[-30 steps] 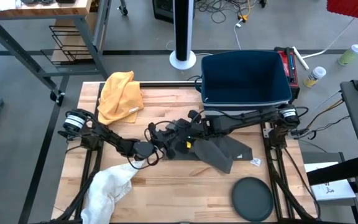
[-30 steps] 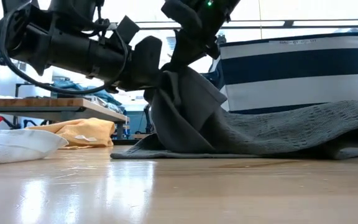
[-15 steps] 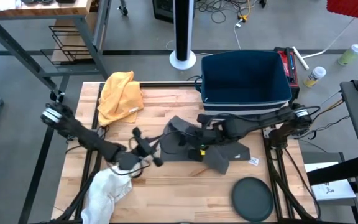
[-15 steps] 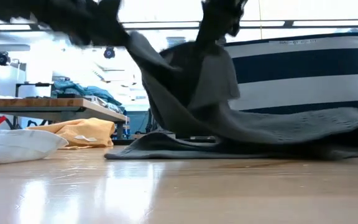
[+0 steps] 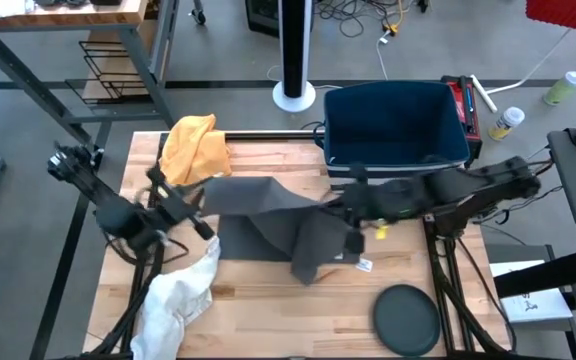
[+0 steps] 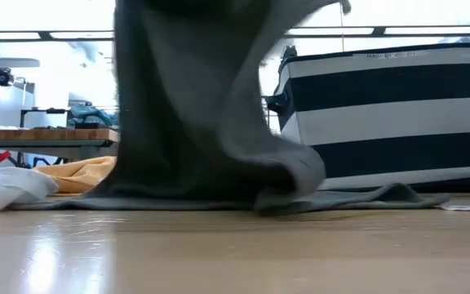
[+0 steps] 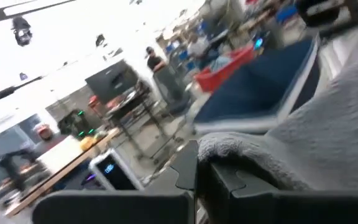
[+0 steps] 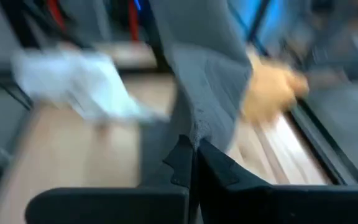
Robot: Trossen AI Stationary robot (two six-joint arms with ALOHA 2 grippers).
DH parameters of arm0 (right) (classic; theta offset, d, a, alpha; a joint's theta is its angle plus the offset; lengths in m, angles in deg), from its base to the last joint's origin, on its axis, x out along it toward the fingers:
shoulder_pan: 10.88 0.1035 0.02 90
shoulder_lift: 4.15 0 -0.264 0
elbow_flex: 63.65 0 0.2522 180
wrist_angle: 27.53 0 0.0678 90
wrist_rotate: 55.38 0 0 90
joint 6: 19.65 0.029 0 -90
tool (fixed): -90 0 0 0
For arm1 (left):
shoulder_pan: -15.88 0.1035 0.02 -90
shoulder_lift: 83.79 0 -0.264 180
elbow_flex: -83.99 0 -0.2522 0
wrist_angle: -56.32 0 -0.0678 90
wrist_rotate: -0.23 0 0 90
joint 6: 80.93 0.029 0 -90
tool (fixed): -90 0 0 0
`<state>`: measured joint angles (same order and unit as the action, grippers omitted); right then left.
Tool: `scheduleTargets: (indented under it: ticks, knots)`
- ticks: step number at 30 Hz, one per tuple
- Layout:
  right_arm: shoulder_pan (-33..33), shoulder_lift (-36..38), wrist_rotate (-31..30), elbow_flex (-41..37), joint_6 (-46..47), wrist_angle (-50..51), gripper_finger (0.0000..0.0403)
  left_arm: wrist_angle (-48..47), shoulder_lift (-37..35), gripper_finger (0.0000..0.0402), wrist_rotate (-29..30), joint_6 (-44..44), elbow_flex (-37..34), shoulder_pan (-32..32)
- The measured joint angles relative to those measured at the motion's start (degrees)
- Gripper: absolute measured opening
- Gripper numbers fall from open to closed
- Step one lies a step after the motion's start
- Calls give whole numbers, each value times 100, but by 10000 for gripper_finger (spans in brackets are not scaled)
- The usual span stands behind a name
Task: Fold kitchen towel into neat rectangle
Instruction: Fold the gray towel
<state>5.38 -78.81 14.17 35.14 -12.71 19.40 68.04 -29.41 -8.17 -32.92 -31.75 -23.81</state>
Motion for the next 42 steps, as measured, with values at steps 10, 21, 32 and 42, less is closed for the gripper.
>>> scheduleTargets:
  ticks: [10, 21, 32, 42]
  knots:
    - [222, 1259, 122, 9, -1100, -1643, 2, -1880, 462, 0, -1675, -300, 2165, -831]
    - [225, 968, 1584, 909, -1198, -3524, 2, -2334, 1702, 0, -2298, 435, 4711, -865]
    - [324, -301, 1786, 2811, -892, -3045, 2, -2864, 2548, 0, -2879, 44, 6760, -1054]
    - [956, -1171, 1744, 4580, -1860, -2764, 2, -2886, 3291, 0, -2613, 201, 7706, -1784]
